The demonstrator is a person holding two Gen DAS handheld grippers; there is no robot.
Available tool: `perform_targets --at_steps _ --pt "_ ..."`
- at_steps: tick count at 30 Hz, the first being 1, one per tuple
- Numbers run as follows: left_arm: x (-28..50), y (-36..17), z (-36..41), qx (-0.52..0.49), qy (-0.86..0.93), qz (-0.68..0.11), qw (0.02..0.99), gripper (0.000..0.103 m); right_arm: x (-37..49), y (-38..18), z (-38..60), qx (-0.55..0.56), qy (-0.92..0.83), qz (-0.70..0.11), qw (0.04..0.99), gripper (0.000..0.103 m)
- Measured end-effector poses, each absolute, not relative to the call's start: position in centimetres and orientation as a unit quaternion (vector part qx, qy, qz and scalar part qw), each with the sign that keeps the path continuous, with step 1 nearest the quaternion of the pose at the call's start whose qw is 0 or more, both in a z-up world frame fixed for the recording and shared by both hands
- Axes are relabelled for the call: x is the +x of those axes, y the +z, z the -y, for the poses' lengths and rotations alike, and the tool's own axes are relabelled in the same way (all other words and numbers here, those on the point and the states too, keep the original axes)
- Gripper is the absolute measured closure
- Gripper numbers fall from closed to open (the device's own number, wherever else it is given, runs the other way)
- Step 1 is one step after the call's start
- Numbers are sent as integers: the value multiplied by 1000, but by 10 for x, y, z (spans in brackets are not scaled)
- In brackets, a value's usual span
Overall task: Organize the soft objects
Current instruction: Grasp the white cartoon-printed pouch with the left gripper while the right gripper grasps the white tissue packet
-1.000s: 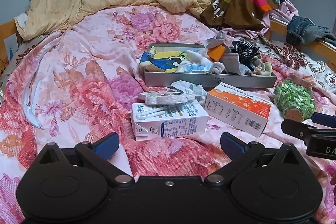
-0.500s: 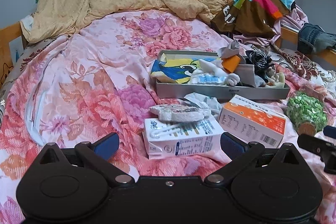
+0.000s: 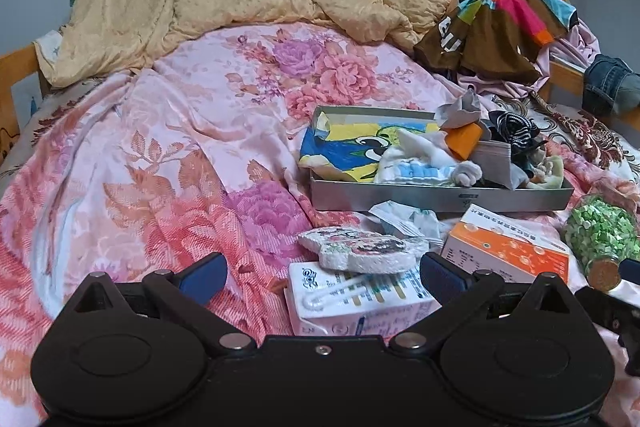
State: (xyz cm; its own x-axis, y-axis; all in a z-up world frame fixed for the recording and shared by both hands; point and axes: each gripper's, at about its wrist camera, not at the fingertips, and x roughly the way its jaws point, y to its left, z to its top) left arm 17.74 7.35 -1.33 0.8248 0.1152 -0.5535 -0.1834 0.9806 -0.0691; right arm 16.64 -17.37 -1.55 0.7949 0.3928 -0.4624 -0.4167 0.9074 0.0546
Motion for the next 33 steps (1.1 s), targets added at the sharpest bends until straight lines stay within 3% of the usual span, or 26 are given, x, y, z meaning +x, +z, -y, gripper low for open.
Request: perform_targets --at_steps 17,22,27,33 --pt "247 -22 -112 -158 15 -377 913 1 251 -18 114 -84 273 -261 922 0" --pt "255 -23 -122 -191 0 -398 897 1 264 -17 91 -123 302 -262 908 5" --pt "263 -29 -136 -251 -13 -427 868 19 276 -25 76 -147 323 -282 891 17" --pt "269 -35 -145 -306 -1 -434 847 22 282 -32 62 -181 337 -291 877 26"
